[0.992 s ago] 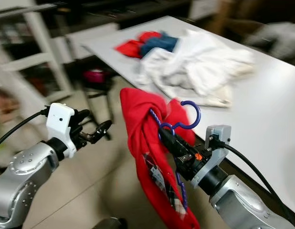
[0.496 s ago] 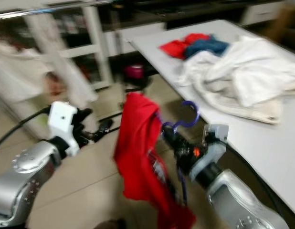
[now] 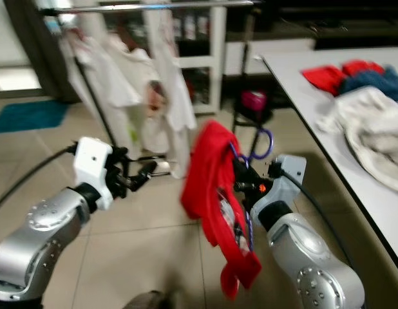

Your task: Hang hanger

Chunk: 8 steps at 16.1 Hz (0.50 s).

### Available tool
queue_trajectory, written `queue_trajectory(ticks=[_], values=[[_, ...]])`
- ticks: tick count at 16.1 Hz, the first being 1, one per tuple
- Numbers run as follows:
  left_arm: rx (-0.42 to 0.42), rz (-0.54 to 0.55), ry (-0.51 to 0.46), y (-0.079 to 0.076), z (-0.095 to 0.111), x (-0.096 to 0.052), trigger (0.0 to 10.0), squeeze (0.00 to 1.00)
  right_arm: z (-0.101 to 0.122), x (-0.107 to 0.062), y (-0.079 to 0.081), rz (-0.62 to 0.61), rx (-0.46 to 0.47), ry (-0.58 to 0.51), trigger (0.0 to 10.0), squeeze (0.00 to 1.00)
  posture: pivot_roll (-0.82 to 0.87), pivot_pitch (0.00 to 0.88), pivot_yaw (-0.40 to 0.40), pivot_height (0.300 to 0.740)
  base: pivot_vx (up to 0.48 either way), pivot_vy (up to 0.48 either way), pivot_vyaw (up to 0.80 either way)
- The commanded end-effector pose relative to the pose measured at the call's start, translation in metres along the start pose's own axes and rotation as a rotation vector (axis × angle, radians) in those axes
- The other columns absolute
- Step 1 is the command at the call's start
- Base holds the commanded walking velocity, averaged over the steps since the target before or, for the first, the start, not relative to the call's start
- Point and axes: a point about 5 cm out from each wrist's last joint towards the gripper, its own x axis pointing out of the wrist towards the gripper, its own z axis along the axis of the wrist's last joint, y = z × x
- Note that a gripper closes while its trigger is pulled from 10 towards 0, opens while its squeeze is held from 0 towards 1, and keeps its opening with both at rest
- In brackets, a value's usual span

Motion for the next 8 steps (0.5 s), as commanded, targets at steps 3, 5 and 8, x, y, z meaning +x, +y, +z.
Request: queue_trajectory(ticks=[3,5,8], values=[[0.037,0.027,0.007,0.007,0.002,0.007,10.0,0.0,0.012,0.01,0.005,0.031,-0.028,-0.063,10.0,0.0,0.01,0.014,0.01,0.74,0.0,0.0,0.8],[0.039,0.0,0.019,0.008,0.004,0.013,10.0,0.0,0.005,0.025,-0.006,-0.066,-0.05,-0.016,10.0,0.0,0.03,0.0,0.019,0.74,0.0,0.0,0.8],[-0.045,-0.015,0.04,0.009,0.001,0.025,10.0,1.0,0.009,0.037,0.002,-0.047,-0.087,-0.018,10.0,0.0,0.03,0.0,0.01,0.74,0.0,0.0,0.27]])
